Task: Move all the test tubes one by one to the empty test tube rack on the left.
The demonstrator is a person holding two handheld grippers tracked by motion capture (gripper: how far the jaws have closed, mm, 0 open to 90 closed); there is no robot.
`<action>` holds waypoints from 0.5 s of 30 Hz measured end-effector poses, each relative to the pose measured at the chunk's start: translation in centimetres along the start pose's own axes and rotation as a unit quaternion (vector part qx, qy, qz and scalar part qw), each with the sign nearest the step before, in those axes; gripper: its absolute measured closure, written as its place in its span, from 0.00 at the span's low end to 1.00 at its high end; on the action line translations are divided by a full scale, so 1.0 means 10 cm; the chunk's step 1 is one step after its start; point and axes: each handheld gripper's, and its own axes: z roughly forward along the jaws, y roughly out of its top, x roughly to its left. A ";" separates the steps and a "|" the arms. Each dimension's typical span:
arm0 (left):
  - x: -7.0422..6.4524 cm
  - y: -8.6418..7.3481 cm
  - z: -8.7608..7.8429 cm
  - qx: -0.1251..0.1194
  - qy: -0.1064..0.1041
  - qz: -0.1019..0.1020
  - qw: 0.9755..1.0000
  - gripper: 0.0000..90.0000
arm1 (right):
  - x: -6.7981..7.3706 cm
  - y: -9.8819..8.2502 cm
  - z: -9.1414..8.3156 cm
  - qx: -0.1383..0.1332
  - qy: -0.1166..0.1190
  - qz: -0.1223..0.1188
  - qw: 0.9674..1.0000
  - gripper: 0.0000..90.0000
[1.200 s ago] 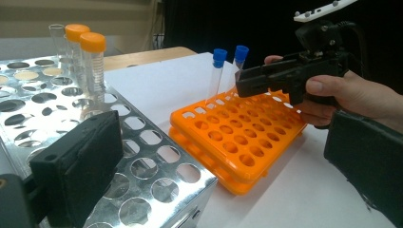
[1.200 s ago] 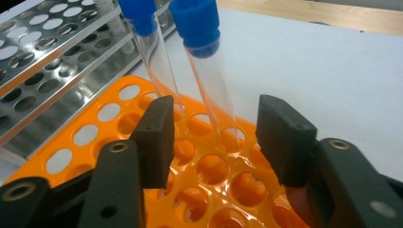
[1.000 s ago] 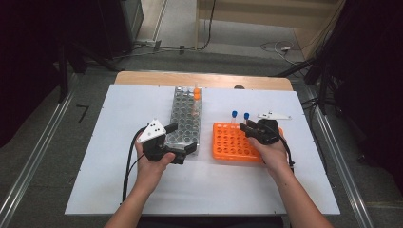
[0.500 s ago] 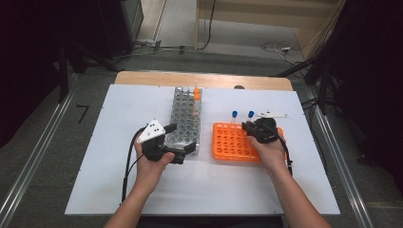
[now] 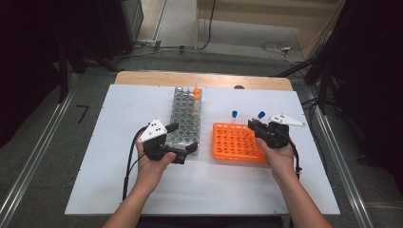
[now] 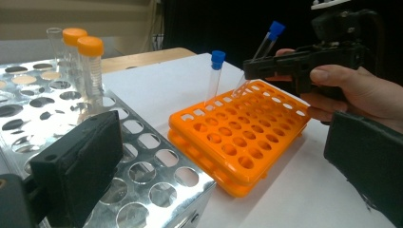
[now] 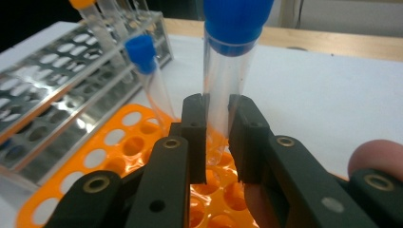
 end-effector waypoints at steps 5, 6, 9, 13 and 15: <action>-0.08 0.01 0.04 0.005 -0.002 0.010 1.000 0.00 | 0.08 0.03 -0.17 -0.004 0.032 -0.010 0.999 0.83; -0.10 0.01 0.04 0.005 -0.004 0.011 1.000 0.00 | 0.09 0.03 -0.19 -0.004 0.039 -0.011 0.999 0.83; -0.12 0.01 0.06 0.006 -0.009 0.011 1.000 0.00 | 0.12 0.01 -0.26 -0.003 0.061 -0.008 0.998 0.83; -0.14 0.01 0.07 0.007 -0.016 0.013 1.000 0.00 | 0.15 -0.04 -0.32 0.004 0.078 -0.013 0.997 0.83; -0.15 0.01 0.07 0.007 -0.020 0.013 1.000 0.00 | 0.18 -0.06 -0.34 0.005 0.091 -0.018 0.996 0.83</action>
